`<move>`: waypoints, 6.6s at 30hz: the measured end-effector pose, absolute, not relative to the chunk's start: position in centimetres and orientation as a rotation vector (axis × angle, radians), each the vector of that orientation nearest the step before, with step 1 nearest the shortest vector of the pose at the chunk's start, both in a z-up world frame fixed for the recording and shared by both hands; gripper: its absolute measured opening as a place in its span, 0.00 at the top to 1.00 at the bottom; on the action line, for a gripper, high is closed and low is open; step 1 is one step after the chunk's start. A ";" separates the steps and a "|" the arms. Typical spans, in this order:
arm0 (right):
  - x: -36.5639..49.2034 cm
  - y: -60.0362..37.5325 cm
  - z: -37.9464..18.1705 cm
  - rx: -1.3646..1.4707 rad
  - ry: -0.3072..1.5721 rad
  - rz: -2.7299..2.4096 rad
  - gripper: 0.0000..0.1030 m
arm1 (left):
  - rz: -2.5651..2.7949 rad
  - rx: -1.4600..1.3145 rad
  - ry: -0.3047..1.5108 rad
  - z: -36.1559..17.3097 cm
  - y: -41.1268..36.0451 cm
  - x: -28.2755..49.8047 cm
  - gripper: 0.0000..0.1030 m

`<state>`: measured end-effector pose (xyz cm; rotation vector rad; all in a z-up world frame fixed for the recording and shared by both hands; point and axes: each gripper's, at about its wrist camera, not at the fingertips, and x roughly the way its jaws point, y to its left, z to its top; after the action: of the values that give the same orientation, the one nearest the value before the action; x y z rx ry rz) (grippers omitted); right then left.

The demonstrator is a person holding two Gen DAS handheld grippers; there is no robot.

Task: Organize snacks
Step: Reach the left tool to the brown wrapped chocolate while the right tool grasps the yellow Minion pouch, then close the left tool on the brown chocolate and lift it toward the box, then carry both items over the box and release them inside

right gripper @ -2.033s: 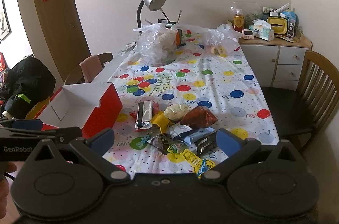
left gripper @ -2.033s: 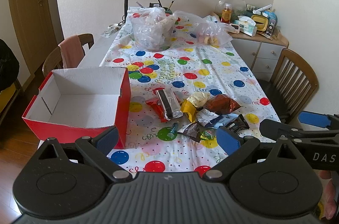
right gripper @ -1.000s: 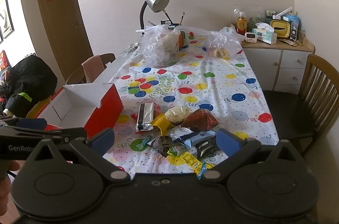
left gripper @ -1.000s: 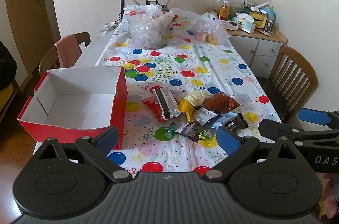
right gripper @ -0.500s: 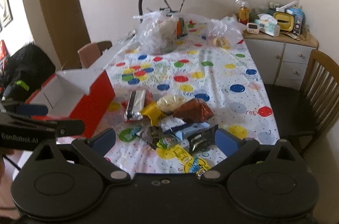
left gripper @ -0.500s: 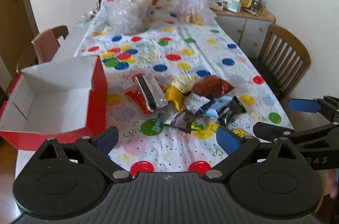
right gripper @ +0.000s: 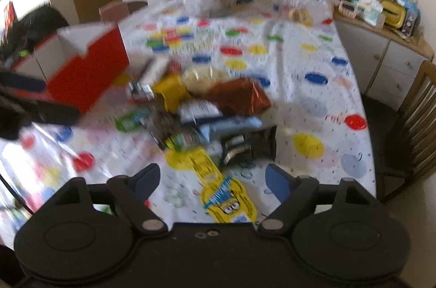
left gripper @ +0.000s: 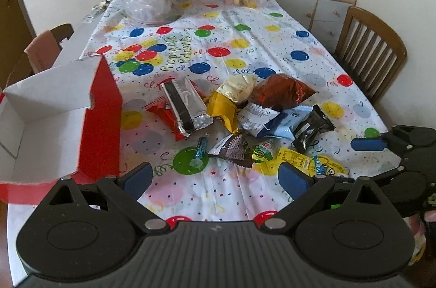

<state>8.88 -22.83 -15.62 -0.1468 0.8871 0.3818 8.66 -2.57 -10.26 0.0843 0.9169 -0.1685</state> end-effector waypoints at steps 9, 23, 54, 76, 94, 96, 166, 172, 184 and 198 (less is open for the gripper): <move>10.4 -22.5 -20.1 -0.220 0.995 0.410 0.27 | -0.196 0.045 0.948 -13.7 -2.7 12.0 0.06; 11.0 -22.8 -20.7 -0.205 1.025 0.426 0.36 | -0.256 -0.020 1.027 -16.3 -4.0 17.0 0.34; 9.4 -24.2 -18.9 -0.106 1.005 0.414 0.44 | -0.232 -0.059 1.093 -17.3 -3.7 16.8 0.80; 4.9 -23.8 -12.9 -0.055 0.895 0.483 0.44 | -0.093 -0.176 1.000 -11.5 1.0 8.2 0.83; 6.6 -12.7 -6.9 -0.085 0.778 0.532 0.44 | -0.065 -0.175 0.860 -4.3 13.1 8.1 0.87; 7.2 -10.7 -6.6 -0.092 0.772 0.533 0.44 | -0.063 -0.168 0.847 -3.9 14.7 8.7 0.88; 6.1 -5.3 -8.7 -0.103 0.858 0.558 0.44 | 0.016 -0.212 0.925 -8.4 18.9 4.0 0.70; 7.8 -2.2 -7.8 -0.109 0.821 0.577 0.44 | 0.041 -0.166 0.871 -6.0 22.0 5.6 0.70; 12.9 5.4 -8.2 -0.128 0.825 0.573 0.44 | 0.067 -0.096 0.878 -5.6 28.1 11.5 0.70; 17.6 12.3 -13.5 -0.243 0.952 0.561 0.44 | 0.037 -0.039 1.054 -11.7 30.8 16.1 0.70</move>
<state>17.64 12.31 -13.51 -0.2431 0.9523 0.5608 16.08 30.79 -11.71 -0.0391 1.0535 0.0373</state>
